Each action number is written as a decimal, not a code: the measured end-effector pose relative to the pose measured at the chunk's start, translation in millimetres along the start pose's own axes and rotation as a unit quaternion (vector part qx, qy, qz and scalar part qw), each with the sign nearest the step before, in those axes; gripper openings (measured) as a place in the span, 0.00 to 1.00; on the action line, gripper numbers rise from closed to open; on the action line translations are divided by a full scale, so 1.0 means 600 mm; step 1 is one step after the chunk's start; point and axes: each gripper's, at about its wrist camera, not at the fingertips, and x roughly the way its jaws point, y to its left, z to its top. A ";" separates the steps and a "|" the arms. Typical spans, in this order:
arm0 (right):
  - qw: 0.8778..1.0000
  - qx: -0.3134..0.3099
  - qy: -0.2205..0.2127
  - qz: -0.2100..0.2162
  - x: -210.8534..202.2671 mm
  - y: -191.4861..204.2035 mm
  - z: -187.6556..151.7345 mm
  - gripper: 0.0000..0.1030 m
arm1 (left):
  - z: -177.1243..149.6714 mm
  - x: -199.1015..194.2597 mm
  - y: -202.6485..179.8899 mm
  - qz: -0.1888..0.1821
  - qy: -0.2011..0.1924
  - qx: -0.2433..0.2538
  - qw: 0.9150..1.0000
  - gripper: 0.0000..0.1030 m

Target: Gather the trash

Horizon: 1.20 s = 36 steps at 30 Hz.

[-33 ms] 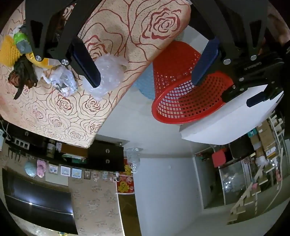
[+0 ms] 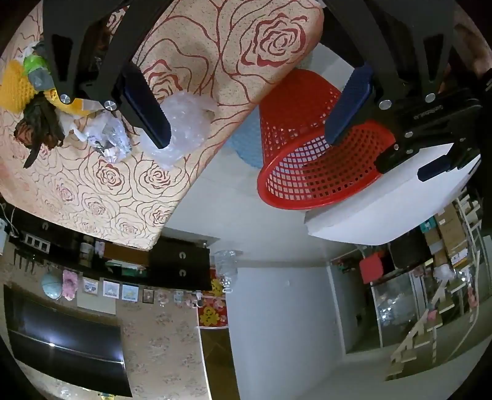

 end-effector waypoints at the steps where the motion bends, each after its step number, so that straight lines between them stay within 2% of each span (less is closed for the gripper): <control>1: 1.000 0.000 -0.001 0.000 0.000 0.000 0.001 0.94 | -0.001 0.001 0.002 0.000 0.001 -0.001 1.000 0.92; 36: 1.000 -0.003 0.000 0.001 0.000 0.006 -0.006 0.94 | -0.006 0.004 -0.008 -0.001 0.004 0.004 1.000 0.92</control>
